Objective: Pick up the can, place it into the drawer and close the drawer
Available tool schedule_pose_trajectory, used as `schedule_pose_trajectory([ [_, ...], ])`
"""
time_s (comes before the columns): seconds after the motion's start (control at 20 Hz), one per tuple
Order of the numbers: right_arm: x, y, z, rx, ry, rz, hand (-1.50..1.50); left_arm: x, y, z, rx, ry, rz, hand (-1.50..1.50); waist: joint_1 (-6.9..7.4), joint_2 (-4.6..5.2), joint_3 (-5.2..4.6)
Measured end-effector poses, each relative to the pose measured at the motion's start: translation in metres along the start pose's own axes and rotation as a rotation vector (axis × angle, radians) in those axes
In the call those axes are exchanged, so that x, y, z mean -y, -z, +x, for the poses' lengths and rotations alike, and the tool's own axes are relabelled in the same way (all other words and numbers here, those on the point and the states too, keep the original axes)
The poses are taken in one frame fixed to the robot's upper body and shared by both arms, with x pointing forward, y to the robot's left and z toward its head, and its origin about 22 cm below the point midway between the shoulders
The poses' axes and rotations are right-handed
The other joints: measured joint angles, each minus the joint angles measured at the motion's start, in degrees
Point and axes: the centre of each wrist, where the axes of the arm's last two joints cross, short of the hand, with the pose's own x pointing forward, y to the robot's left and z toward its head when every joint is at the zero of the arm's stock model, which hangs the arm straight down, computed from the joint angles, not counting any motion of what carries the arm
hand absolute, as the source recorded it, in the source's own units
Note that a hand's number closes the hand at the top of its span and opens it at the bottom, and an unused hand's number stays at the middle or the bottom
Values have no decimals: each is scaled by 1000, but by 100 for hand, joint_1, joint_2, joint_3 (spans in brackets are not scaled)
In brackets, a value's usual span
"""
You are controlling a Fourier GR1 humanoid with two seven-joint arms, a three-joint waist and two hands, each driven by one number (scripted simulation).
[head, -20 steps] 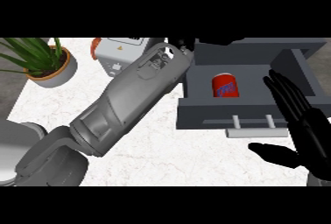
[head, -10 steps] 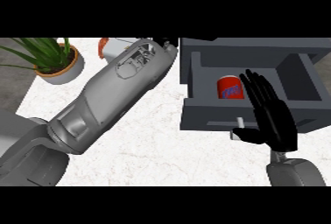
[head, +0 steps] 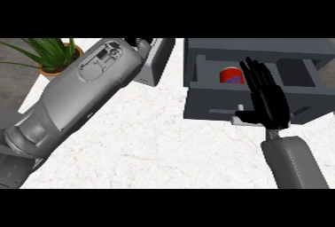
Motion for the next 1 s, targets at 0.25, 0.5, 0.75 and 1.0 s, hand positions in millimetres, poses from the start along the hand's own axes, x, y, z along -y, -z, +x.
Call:
schedule_pose_trajectory([
  [0.25, -12, 19, -9, -9, -65, -28, -150, -22, 0, 6, -7, 5, -5, -150, 59, 1, -20],
  [0.5, -20, 38, -15, -31, -99, -77, -150, -32, -9, -2, -24, 9, -12, -150, 108, 26, -9],
  [0.75, -27, 60, -19, -62, -115, -119, -150, -48, -15, -9, -34, 12, -14, -150, 137, 85, 27],
  [1.0, -29, 83, -19, -90, -113, -129, -150, -61, -23, -16, -44, 19, -21, -150, 137, 135, 66],
])
